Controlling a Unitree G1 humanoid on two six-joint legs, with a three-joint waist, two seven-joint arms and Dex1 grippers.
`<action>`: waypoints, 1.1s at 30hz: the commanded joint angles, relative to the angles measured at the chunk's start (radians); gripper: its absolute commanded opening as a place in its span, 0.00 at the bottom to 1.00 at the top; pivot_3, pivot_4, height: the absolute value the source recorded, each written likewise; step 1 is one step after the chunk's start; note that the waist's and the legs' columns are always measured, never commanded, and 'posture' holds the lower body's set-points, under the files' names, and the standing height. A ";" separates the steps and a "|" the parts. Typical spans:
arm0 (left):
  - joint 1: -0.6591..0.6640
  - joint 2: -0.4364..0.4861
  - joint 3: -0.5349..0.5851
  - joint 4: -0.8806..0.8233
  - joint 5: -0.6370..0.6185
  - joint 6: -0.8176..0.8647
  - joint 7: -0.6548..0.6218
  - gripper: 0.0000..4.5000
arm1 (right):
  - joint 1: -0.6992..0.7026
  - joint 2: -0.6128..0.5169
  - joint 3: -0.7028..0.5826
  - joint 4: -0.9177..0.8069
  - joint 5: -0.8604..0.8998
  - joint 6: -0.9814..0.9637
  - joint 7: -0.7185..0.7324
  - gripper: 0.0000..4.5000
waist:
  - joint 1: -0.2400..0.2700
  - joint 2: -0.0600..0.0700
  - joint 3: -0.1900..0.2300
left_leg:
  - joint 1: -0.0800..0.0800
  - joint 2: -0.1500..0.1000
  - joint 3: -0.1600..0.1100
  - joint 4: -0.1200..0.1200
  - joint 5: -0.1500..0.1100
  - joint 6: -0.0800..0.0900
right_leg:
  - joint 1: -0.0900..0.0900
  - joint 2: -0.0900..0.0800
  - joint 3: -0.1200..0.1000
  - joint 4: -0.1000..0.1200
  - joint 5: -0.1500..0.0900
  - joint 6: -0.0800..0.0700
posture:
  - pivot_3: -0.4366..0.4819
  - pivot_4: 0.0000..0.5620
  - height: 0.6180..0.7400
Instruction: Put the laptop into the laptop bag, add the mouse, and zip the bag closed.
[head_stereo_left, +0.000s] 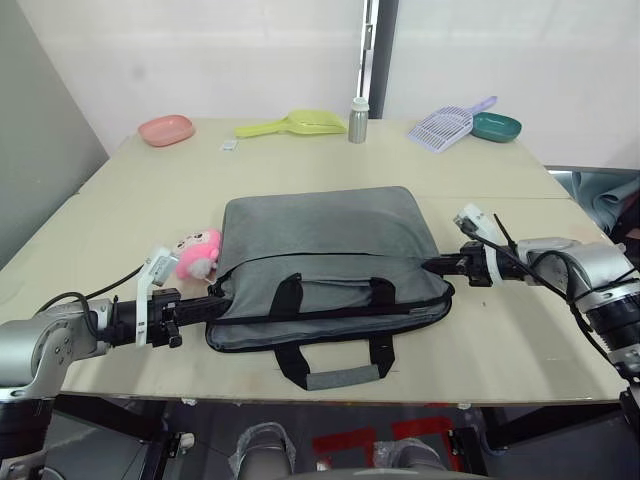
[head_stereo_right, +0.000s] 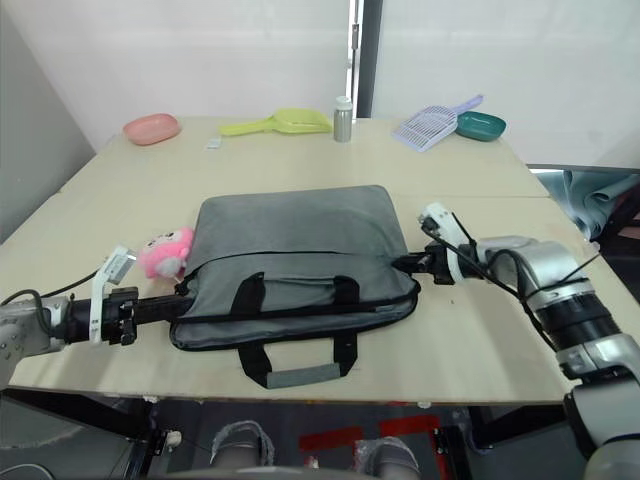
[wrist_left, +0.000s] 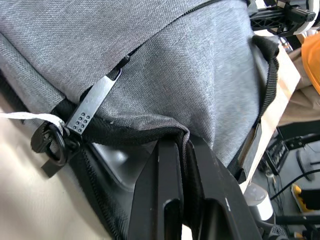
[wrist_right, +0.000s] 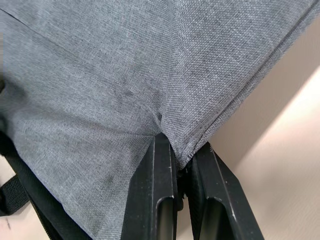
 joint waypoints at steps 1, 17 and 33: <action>0.004 0.012 0.049 0.019 -0.033 -0.025 0.016 0.00 | -0.050 -0.001 -0.036 0.093 -0.106 -0.065 -0.005 0.01 | -0.001 0.000 0.000 | 0.000 0.000 0.000 0.001 0.000 0.000 | 0.000 0.000 0.000 0.001 0.000 -0.001 | 0.48 0.27 1.00; -0.060 0.019 -0.008 0.147 -0.044 -0.117 0.058 0.00 | 0.035 -0.035 -0.164 -0.041 -0.071 0.055 0.041 0.01 | 0.004 0.000 0.000 | -0.002 0.000 0.000 0.003 0.001 0.001 | -0.003 0.000 0.001 0.002 0.001 -0.003 | 0.48 0.27 1.00; -0.088 0.041 -0.026 0.181 -0.058 -0.130 0.040 0.00 | 0.121 -0.039 -0.189 -0.141 -0.075 0.110 0.054 0.01 | 0.002 0.000 0.000 | -0.002 0.000 0.001 0.003 0.000 0.001 | -0.003 0.000 0.001 0.002 0.001 -0.003 | 0.48 0.27 1.00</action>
